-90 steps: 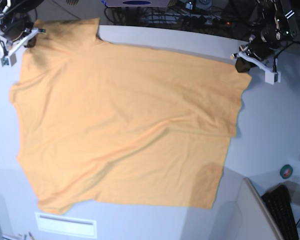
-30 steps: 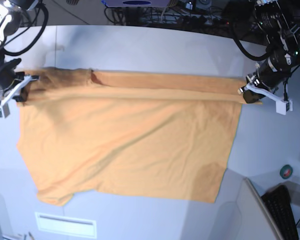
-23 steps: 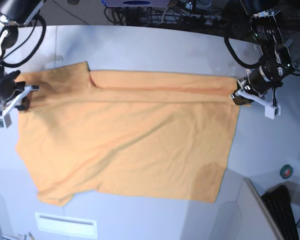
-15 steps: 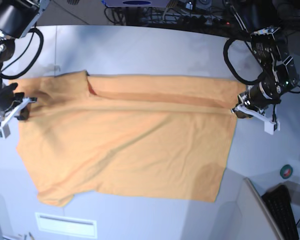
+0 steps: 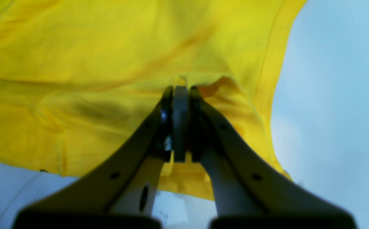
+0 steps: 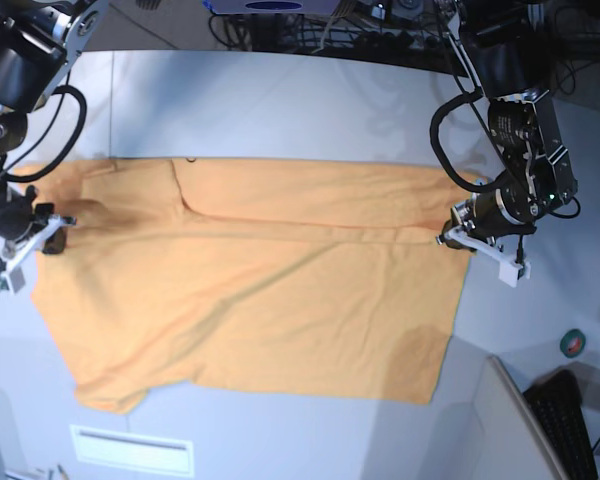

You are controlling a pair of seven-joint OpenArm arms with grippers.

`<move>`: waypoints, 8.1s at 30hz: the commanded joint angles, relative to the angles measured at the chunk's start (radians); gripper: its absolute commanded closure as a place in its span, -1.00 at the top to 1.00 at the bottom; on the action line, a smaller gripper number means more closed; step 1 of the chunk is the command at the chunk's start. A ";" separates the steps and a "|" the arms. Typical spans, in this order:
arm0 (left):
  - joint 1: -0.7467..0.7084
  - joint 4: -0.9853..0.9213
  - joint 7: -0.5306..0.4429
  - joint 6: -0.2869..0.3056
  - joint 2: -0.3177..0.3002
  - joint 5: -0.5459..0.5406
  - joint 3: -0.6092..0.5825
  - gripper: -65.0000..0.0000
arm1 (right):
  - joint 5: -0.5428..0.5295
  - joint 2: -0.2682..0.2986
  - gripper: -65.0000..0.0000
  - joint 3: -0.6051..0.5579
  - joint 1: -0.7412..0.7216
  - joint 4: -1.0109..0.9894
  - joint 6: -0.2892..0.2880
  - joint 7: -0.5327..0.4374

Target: Layout the t-shirt on the table in an organized manner, then fold the t-shirt properly

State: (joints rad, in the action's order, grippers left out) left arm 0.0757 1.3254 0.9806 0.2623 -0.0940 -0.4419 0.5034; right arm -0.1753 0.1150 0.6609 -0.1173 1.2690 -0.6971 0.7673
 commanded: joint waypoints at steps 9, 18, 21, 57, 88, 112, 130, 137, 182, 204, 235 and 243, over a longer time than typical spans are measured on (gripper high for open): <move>0.026 0.013 -0.130 0.004 -0.022 -0.010 -0.002 -0.67 | -0.011 0.016 -0.59 0.012 -0.028 0.004 -0.001 -0.127; -0.023 0.125 -0.216 0.005 -0.022 -0.125 0.057 1.00 | -0.016 -0.021 -0.09 0.270 -0.002 0.042 -0.001 -0.167; -0.115 0.177 -0.220 0.005 -0.023 -0.203 0.071 1.00 | -0.017 -0.054 -0.08 0.337 0.052 0.099 -0.001 -0.167; -0.195 -0.183 -0.266 0.009 -0.003 -0.232 0.125 -1.00 | -0.181 0.001 -1.00 0.377 0.117 -0.259 -0.001 -0.165; -0.505 0.090 -0.269 0.009 -0.062 -0.232 0.131 -1.00 | -0.181 -0.159 -1.00 0.260 0.509 0.160 -0.001 -0.165; -0.521 0.135 -0.269 0.007 -0.063 -0.232 0.136 0.15 | -0.188 -0.163 -0.36 0.288 0.543 0.185 -0.001 -0.167; -0.474 0.303 -0.266 0.005 -0.141 -0.232 0.286 0.71 | -0.069 0.113 -0.34 0.152 0.097 -0.036 -0.001 -0.176; -0.443 0.306 -0.266 0.005 -0.194 -0.232 0.128 0.27 | 0.156 0.257 -0.34 -0.051 -0.368 -0.768 -0.001 -0.490; -0.397 0.179 -0.266 0.005 -0.188 -0.232 0.048 -1.00 | 0.262 -0.002 -1.00 -0.145 0.001 -0.042 0.204 -0.363; -0.397 0.179 -0.266 0.005 -0.186 -0.232 0.050 -1.00 | 0.260 -0.191 0.00 -0.143 0.193 0.347 0.202 -0.055; -0.397 0.177 -0.266 0.005 -0.192 -0.232 0.056 -1.00 | 0.092 0.121 -0.16 -0.034 -0.296 -0.700 0.201 -0.348; -0.397 0.177 -0.266 0.005 -0.192 -0.209 0.050 -1.00 | 0.093 0.102 -0.17 -0.036 -0.290 -0.700 0.136 -0.348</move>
State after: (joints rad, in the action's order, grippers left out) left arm -0.3241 1.4887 0.7296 0.2623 -0.2695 -0.6449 0.5495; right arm -0.0872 0.2062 0.6266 -0.3908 0.5613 -0.5583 0.4057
